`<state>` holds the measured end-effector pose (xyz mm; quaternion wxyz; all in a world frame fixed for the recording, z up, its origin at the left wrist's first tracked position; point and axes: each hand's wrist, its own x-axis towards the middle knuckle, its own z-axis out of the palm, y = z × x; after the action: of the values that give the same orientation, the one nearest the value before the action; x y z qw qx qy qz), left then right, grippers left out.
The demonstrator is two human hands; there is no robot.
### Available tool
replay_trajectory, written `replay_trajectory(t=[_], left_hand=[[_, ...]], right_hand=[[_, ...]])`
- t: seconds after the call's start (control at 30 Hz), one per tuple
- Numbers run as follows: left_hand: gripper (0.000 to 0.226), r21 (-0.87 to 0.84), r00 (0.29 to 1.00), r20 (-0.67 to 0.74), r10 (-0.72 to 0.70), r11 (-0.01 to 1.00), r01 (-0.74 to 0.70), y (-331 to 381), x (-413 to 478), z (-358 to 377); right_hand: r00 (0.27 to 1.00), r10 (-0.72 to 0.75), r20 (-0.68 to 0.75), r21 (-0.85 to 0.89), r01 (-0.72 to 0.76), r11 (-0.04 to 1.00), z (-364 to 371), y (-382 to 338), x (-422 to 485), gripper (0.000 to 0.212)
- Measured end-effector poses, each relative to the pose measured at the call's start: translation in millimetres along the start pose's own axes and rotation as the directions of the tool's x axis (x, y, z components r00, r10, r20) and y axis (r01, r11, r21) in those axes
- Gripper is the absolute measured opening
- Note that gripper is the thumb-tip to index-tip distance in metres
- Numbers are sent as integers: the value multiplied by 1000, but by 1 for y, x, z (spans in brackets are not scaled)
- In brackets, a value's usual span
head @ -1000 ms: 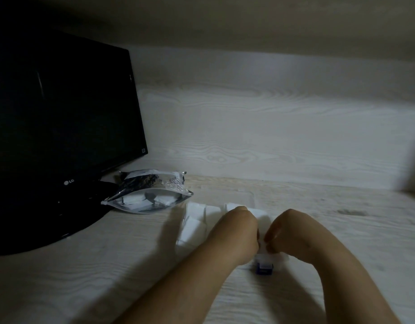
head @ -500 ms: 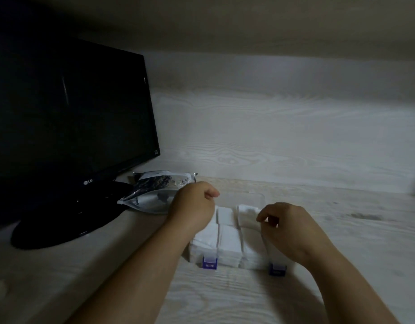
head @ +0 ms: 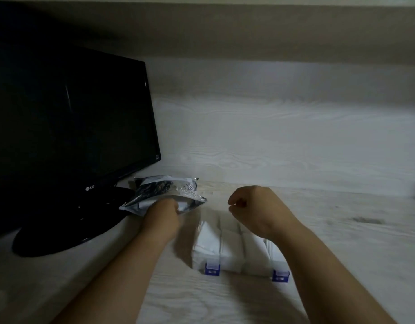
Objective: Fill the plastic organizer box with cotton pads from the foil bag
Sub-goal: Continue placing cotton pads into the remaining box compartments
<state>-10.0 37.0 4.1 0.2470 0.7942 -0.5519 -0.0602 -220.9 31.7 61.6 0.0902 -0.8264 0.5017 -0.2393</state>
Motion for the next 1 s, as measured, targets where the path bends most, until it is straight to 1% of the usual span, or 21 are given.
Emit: replay_trajectory(t=[0.07,0.13,0.23,0.33,0.4,0.47,0.6,0.67,0.73,0.87,1.0], left_hand=[[35,17,1000,12,9,1000,-9,-2,-3,4],[33,32,1000,-9,16,999,-15,-5,-1,4],[36,64,999,-36,33,997,-31,-9,2,4],[36,99,998,-32,54,994,-51,-8,3,6],[36,114,995,-41,94,989,-89,-7,2,7],[44,92,988,-38,153,985,-149,-5,0,9],[51,44,974,29,225,973,-226,-6,-2,13],[51,41,971,70,227,972,-231,-8,-2,14],[49,46,972,81,220,973,-224,-8,-3,15],[45,70,982,39,182,980,-185,-6,-5,12],[39,123,984,-18,177,977,-174,-3,-7,8]], right_hand=[[1000,13,-13,17,-13,1000,6,3,3,22],[999,26,-37,41,-24,999,12,8,1,22],[999,1,-51,61,2,998,16,14,-8,22],[998,-11,-61,102,18,995,17,16,-11,21],[998,-3,-68,121,11,993,17,15,-11,21],[998,-2,-69,118,10,993,17,15,-11,21],[997,0,-82,121,10,993,18,16,-12,21],[996,-3,-85,115,13,993,18,16,-11,21],[996,-1,-86,114,11,993,18,16,-11,21],[997,17,-80,134,-7,991,16,16,-13,21],[996,19,-82,131,-9,991,15,15,-13,21]])
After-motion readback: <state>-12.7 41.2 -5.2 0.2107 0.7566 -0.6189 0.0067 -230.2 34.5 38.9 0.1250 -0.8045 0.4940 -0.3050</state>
